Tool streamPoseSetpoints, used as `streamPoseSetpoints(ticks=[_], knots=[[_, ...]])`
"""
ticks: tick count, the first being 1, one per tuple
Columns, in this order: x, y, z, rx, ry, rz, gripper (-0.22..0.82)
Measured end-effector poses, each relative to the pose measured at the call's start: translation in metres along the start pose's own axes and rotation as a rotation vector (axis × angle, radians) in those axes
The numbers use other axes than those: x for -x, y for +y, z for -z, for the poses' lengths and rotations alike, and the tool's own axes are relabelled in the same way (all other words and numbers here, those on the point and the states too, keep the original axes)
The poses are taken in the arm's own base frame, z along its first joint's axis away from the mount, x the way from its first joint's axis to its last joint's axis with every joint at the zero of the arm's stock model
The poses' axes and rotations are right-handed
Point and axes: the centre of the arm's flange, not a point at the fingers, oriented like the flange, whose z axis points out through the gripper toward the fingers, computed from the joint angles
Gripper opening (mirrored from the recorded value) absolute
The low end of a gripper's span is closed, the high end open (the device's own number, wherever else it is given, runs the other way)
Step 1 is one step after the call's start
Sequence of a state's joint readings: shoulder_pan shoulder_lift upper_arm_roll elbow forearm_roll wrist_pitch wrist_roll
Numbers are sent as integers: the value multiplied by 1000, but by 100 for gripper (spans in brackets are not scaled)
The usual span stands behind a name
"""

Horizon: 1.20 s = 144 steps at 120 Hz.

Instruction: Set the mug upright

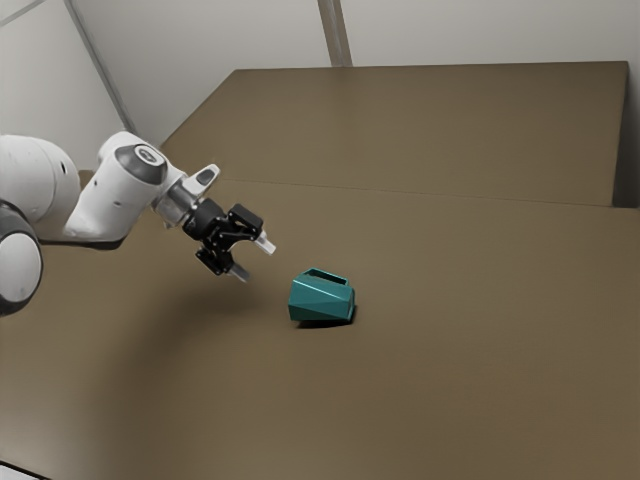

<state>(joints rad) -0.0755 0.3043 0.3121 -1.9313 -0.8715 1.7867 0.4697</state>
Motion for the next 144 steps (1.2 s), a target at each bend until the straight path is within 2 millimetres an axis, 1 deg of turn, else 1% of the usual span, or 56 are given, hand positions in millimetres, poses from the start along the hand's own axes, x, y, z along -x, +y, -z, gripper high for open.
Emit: streamPoseSetpoints(ticks=[11, 21, 37, 58, 78, 97, 113, 134, 144], knots=[[-5, -17, -11, 38, -2, -38, 60], [-7, -24, -21, 89, 2, -76, 60], [-7, -21, -28, 188, 21, -144, 60], [9, -26, -45, 299, 23, -184, 60], [16, -28, -55, 345, 27, -225, 60], [15, -25, -64, 376, 35, -259, 60], [12, -25, -76, 399, 40, -272, 60], [10, -24, -83, 416, 57, -285, 60], [8, -22, -92, 427, 58, -283, 60]])
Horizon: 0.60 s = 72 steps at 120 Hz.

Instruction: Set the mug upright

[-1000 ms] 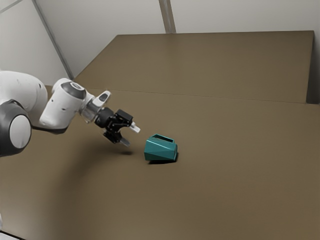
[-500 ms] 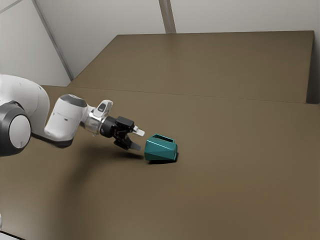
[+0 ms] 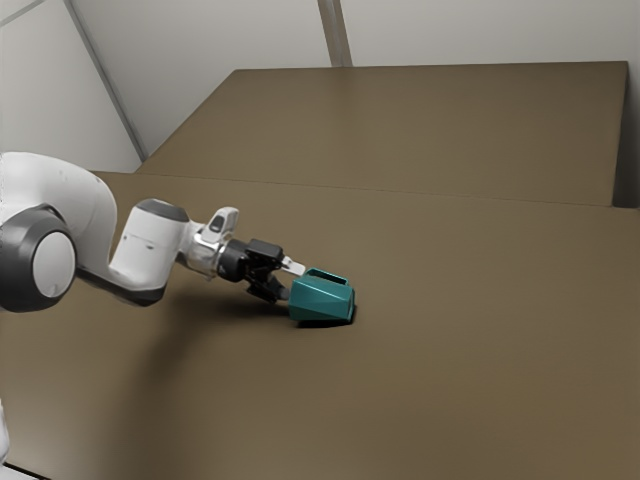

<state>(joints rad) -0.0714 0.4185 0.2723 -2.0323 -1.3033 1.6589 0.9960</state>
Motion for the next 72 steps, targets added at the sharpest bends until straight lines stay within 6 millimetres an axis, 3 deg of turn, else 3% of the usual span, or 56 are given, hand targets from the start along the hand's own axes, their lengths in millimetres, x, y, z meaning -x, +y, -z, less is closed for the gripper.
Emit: streamPoseSetpoints(ticks=[19, 45, 57, 72], knots=[[-4, 2, -13, 6, 9, -3, 57], [-6, 3, -13, -1, 20, 3, 9], [-6, 3, -13, -4, 21, 8, -3], [-6, 4, -14, -5, 20, 14, -11]])
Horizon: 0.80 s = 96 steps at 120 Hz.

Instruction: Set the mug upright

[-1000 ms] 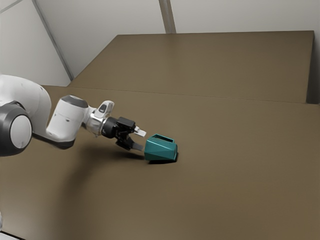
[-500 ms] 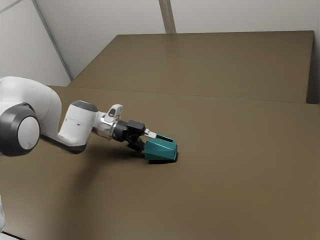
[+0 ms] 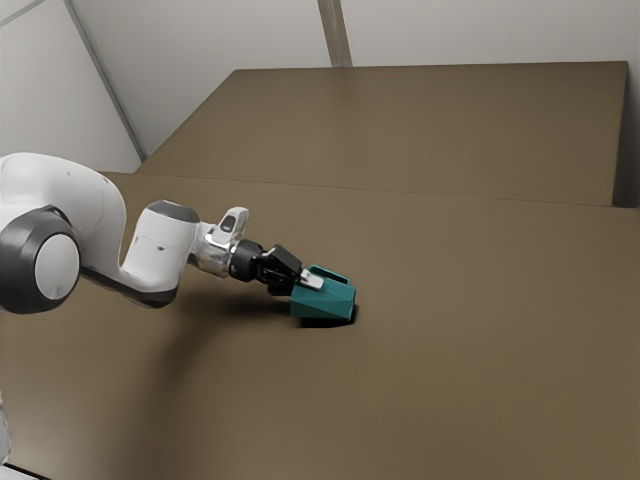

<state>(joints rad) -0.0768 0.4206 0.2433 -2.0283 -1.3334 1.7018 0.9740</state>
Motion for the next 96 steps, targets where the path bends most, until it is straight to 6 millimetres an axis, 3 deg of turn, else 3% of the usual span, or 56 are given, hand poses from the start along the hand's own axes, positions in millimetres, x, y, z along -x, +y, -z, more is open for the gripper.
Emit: streamPoseSetpoints(ticks=[17, 29, 46, 67, 80, 96], knots=[[-2, 6, -2, 1, -3, -4, -13], [-8, 22, -5, 3, -6, -31, -14], [-36, 92, 21, -91, -31, -187, -14], [-74, 155, 73, -448, -195, -373, -15], [-84, 144, 96, -692, -325, -368, -16], [-89, 113, 94, -907, -449, -312, -17]])
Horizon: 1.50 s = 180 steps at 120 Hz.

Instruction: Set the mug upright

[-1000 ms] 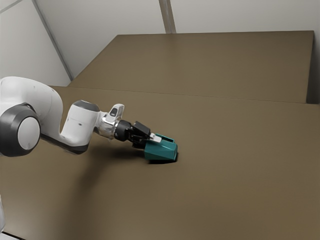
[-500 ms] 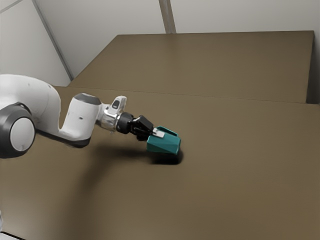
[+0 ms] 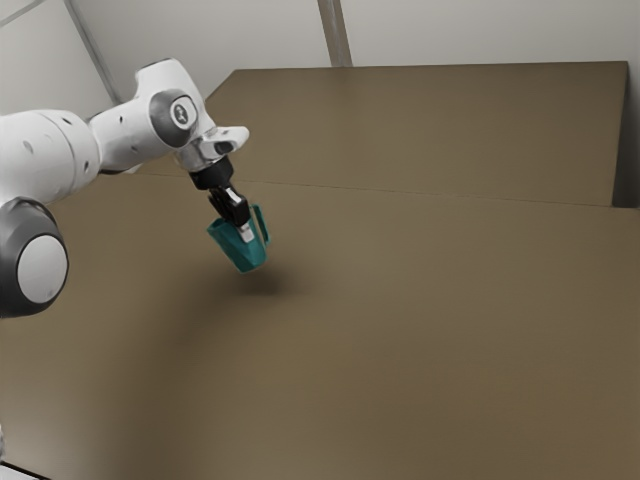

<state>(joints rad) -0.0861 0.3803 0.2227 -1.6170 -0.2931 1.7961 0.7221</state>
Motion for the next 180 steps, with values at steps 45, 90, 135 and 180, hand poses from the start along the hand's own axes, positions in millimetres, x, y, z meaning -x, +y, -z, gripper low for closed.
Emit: streamPoseSetpoints(ticks=[45, 90, 135, 180], knots=[[-18, -19, 1, -291, -37, 114, -18], [-18, -24, -8, -316, -18, 252, -18], [-18, -29, -32, -303, -38, 343, -9], [-8, -22, 14, -301, 6, 395, 48]])
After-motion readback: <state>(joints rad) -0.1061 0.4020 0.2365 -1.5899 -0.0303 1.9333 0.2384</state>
